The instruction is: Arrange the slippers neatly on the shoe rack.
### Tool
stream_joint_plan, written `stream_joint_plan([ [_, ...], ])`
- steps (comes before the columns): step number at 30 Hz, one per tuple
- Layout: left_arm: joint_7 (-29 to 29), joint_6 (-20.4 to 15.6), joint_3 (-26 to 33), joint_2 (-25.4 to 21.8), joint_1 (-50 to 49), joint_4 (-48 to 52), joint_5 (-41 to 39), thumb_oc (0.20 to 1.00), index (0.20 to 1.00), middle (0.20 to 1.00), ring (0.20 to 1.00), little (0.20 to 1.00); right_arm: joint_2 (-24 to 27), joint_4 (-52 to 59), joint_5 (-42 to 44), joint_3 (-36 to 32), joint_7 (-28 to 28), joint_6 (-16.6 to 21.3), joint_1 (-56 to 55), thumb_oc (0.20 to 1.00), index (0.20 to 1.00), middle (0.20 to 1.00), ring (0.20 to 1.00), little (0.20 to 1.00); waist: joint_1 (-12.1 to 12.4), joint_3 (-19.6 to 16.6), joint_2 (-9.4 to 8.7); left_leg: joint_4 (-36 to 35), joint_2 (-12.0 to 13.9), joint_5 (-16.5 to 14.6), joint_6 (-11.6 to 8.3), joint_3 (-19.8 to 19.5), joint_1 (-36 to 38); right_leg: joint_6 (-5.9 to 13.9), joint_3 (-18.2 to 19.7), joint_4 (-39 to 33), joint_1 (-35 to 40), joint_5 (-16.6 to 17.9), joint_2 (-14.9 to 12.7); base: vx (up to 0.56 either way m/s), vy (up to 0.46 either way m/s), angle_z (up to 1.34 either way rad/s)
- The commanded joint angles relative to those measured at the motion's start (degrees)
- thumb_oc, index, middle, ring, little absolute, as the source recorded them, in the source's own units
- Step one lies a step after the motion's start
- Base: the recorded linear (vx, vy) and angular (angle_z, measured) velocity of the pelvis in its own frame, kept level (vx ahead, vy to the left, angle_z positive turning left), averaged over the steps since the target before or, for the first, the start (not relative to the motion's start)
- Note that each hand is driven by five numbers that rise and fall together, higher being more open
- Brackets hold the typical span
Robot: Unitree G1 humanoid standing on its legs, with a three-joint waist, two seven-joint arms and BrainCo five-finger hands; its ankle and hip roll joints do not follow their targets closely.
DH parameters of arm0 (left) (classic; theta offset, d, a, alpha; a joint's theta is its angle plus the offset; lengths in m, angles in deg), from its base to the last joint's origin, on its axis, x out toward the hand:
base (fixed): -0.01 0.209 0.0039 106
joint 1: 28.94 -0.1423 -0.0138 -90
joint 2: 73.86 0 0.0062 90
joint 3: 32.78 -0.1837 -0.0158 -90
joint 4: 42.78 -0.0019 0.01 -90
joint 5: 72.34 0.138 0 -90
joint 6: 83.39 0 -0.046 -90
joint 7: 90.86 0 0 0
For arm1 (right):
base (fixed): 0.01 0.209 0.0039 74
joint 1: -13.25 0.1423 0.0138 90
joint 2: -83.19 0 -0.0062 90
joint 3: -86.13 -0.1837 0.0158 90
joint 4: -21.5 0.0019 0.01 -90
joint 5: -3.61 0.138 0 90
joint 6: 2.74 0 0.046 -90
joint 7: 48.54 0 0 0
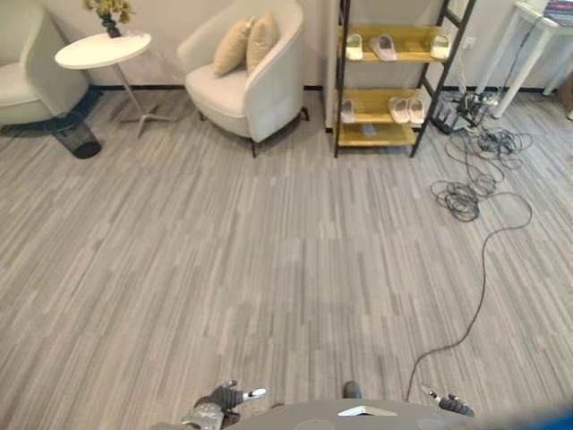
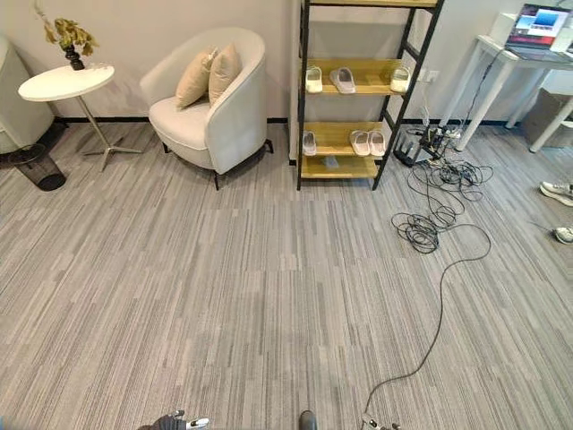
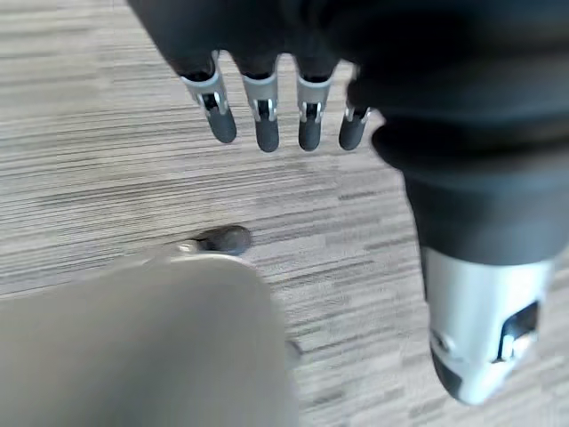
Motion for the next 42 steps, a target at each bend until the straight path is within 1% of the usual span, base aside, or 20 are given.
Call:
stream_joint_plan([
  [1, -0.89, -0.87, -0.63, 2.82, 4.40, -0.57, 2.20, 1.000, 1.000, 1.000, 1.000, 1.000, 1.33, -1.45, -0.87, -0.33, -0.45, 0.50, -0.69, 1.000, 1.000, 1.000, 1.000, 1.000, -1.45, 0.61, -5.82, 18.86, 1.46, 7.20, 5.08, 2.37, -7.41, 3.69, 2.21, -3.42, 6.39, 10.90, -3.16, -0.06, -0.406, 0.08],
  [3, 0.19, -1.95, -1.41, 2.25, 5.59, 1.34, 2.01, 1.000, 1.000, 1.000, 1.000, 1.000, 1.49, -1.94, -1.04, 0.03, -0.59, 0.25, -0.07, 1.000, 1.000, 1.000, 1.000, 1.000, -1.70, 2.28, -6.75, 30.62, 2.63, 5.49, 5.10, 4.06, -12.83, 2.76, 1.40, -2.81, 7.32, 12.05, -3.75, 0.01, -0.315, 0.14],
  [5, 0.61, -2.41, -1.67, 1.88, 6.07, 1.58, 1.92, 1.000, 1.000, 1.000, 1.000, 1.000, 1.57, -1.75, -1.30, 0.37, -0.71, 0.06, 0.37, 1.000, 1.000, 1.000, 1.000, 1.000, -1.60, 3.08, -6.57, 35.03, 1.98, 4.95, 4.49, 4.73, -16.03, 2.45, 1.27, -2.74, 8.38, 11.92, -3.36, 0.07, -0.153, 0.24],
  [7, 0.76, -2.76, -2.31, 1.19, 6.30, 1.45, 2.11, 1.000, 1.000, 1.000, 1.000, 1.000, 1.28, -1.54, -2.13, 1.14, -0.54, -0.16, 0.88, 1.000, 1.000, 1.000, 1.000, 1.000, -0.42, 4.14, -6.16, 34.08, -2.55, 5.47, 2.85, 4.47, -20.44, 2.19, 2.53, -3.03, 10.65, 11.77, -2.30, 0.20, -0.149, -0.12],
  [8, 0.64, -2.56, -3.03, 1.00, 5.59, 0.79, 2.47, 1.000, 1.000, 1.000, 1.000, 1.000, 0.72, -1.81, -2.22, 1.72, 0.04, -0.38, 1.67, 1.000, 1.000, 1.000, 1.000, 1.000, 1.61, 4.63, -5.38, 21.96, -6.72, 6.97, 2.05, 5.46, -19.89, 2.40, 4.71, -3.97, 12.61, 11.91, -0.32, 0.34, -0.179, -0.66],
  [10, 1.02, -2.38, -3.45, 0.98, 5.28, -0.56, 2.98, 1.000, 1.000, 1.000, 1.000, 1.000, 0.40, -2.38, -2.43, 2.56, 0.17, -0.67, 2.51, 1.000, 1.000, 1.000, 1.000, 1.000, 3.37, 4.73, -4.33, 6.98, -9.96, 8.49, 1.72, 6.24, -19.63, 2.71, 6.37, -5.27, 14.53, 11.78, 1.57, 0.36, -0.124, -0.84],
  [13, 1.50, -2.04, -2.85, 0.27, 4.92, -1.48, 3.20, 1.000, 1.000, 1.000, 1.000, 1.000, 0.54, -2.15, -2.67, 3.20, 0.31, -0.88, 2.97, 1.000, 1.000, 1.000, 1.000, 1.000, 5.65, 5.70, -4.11, -0.37, -11.78, 8.88, 0.64, 6.64, -24.69, 2.60, 7.73, -5.73, 16.95, 11.01, 2.52, 0.32, -0.085, -0.29],
  [19, 2.00, -1.84, 0.48, -1.26, 3.22, -2.46, 3.69, 1.000, 1.000, 1.000, 1.000, 1.000, -0.05, -3.60, -4.20, 5.91, 0.65, -0.86, 4.58, 1.000, 1.000, 1.000, 1.000, 1.000, 8.44, 0.53, -3.28, 1.94, -9.78, 11.58, 0.23, 2.52, -19.80, 3.99, 8.08, 4.55, 17.68, 11.95, 2.81, 0.54, 0.071, -0.77],
  [20, 2.09, -1.95, 1.29, -0.79, 2.98, -1.49, 3.23, 1.000, 1.000, 1.000, 1.000, 1.000, 0.35, -2.45, -4.42, 6.03, 1.07, -0.48, 5.28, 1.000, 1.000, 1.000, 1.000, 1.000, 7.69, -0.07, 0.97, 0.90, -7.18, 12.03, 0.63, 1.86, -11.82, 4.80, 3.68, 24.09, 13.40, 11.69, 4.98, 0.56, 0.180, -0.23],
  [21, 2.09, -1.95, 1.30, -0.77, 2.99, -1.49, 3.23, 1.000, 1.000, 1.000, 1.000, 1.000, 0.37, -2.45, -4.42, 6.03, 1.07, -0.48, 5.28, 1.000, 1.000, 1.000, 1.000, 1.000, 7.69, -0.13, 1.05, 0.85, -7.11, 12.09, 0.62, 1.82, -11.87, 4.79, 3.66, 24.04, 13.33, 11.77, 5.06, 0.76, 0.269, -0.31],
  [24, 2.94, -1.76, 3.09, 0.36, 4.00, -0.80, 2.29, 1.000, 1.000, 1.000, 1.000, 1.000, 0.60, -0.42, -4.93, 7.61, 1.29, -0.12, 8.44, 1.000, 1.000, 1.000, 1.000, 1.000, 5.05, 2.59, 6.48, -1.95, -4.68, 12.30, 1.56, -0.10, -2.50, 5.29, 0.01, 43.07, 4.08, 9.90, 7.45, 0.42, 0.166, -0.33],
  [26, 3.59, -1.69, 3.87, 0.56, 4.40, -1.49, 2.27, 1.000, 1.000, 1.000, 1.000, 1.000, 0.47, 0.35, -5.08, 7.38, 1.27, 0.47, 8.90, 1.000, 1.000, 1.000, 1.000, 1.000, 2.95, 3.57, 7.27, -4.55, -4.24, 12.40, 2.14, -0.48, 3.35, 4.95, -1.16, 43.93, -2.22, 8.21, 5.55, 0.47, 0.094, -0.14],
  [28, 3.24, -1.62, 4.36, 0.81, 4.83, -1.04, 2.32, 1.000, 1.000, 1.000, 1.000, 1.000, 0.37, 0.51, -4.95, 6.22, 1.33, 0.63, 8.13, 1.000, 1.000, 1.000, 1.000, 1.000, 1.38, 3.68, 5.60, -5.25, -5.68, 11.88, 2.11, -1.72, 6.56, 4.12, 0.22, 31.21, -4.56, 8.39, 2.74, 0.54, -0.014, 0.16],
  [30, 2.56, -1.83, 3.45, 1.21, 5.33, -0.83, 2.54, 1.000, 1.000, 1.000, 1.000, 1.000, 0.13, 0.43, -4.68, 5.37, 0.87, 0.56, 6.15, 1.000, 1.000, 1.000, 1.000, 1.000, -1.08, 3.94, 3.97, -4.97, -7.18, 10.75, 2.65, -6.31, 8.67, 3.03, 6.34, 14.84, -7.33, 8.12, 2.17, 0.52, -0.110, 0.63],
  [32, 2.30, -1.82, 2.55, 0.51, 5.88, -1.09, 2.66, 1.000, 1.000, 1.000, 1.000, 1.000, -0.03, -0.79, -3.83, 4.00, 0.59, 0.37, 4.62, 1.000, 1.000, 1.000, 1.000, 1.000, -2.63, 4.27, 3.81, -6.00, -5.73, 9.47, 3.24, -8.04, 9.73, 2.89, 9.99, 4.10, -9.90, 7.29, 0.27, 0.38, -0.195, 1.19],
  [34, 2.55, -1.52, 2.16, 0.38, 5.92, -1.59, 2.66, 1.000, 1.000, 1.000, 1.000, 1.000, -0.13, -2.05, -3.29, 3.10, 0.59, 0.12, 3.67, 1.000, 1.000, 1.000, 1.000, 1.000, -3.22, 4.28, 4.08, -6.05, -4.61, 9.14, 3.52, -9.05, 10.24, 2.97, 10.92, 1.16, -12.18, 7.47, -1.06, 0.35, -0.273, 1.75],
  [35, 3.36, -1.53, 1.71, 0.38, 4.99, -2.46, 2.85, 1.000, 1.000, 1.000, 1.000, 1.000, 0.01, -4.99, -2.90, 2.67, 0.06, -0.29, 2.11, 1.000, 1.000, 1.000, 1.000, 1.000, -3.67, 3.23, 3.17, -5.27, -3.06, 8.52, 3.69, -9.80, 11.56, 3.68, 8.51, 0.54, -13.15, 7.99, -2.89, 0.35, -0.295, 1.52],
  [38, 3.68, -1.32, 1.27, 0.51, 3.33, -2.49, 3.49, 1.000, 1.000, 1.000, 1.000, 1.000, 0.42, -5.88, -2.91, 2.47, 0.20, -0.51, 1.84, 1.000, 1.000, 1.000, 1.000, 1.000, -3.22, 2.19, 1.63, -0.68, -2.13, 8.82, 4.16, -10.04, 11.08, 4.39, 8.86, 3.50, -11.03, 9.28, -2.18, 0.41, -0.434, 0.66],
  [39, 3.74, -0.89, 1.30, 0.80, 2.25, -2.69, 3.39, 1.000, 1.000, 1.000, 1.000, 1.000, 0.92, -6.16, -2.65, 2.40, 0.13, -0.65, 1.30, 1.000, 1.000, 1.000, 1.000, 1.000, -3.20, 1.59, -1.42, 15.49, -0.71, 8.40, 5.32, -7.98, 6.84, 4.86, 9.57, 4.66, -8.10, 10.64, -2.93, 0.44, -0.632, -0.12],
  [42, 3.00, -1.00, 0.75, 0.34, 2.07, -0.76, 3.50, 1.000, 1.000, 1.000, 1.000, 1.000, 2.20, -4.79, -1.28, 1.55, -0.66, -0.38, 2.15, 1.000, 1.000, 1.000, 1.000, 1.000, -1.21, 5.03, -6.65, 46.69, 3.49, 1.90, 6.65, -3.55, -9.87, 3.37, 7.41, 2.68, -0.36, 12.40, -4.74, 0.31, -0.556, 0.34],
])
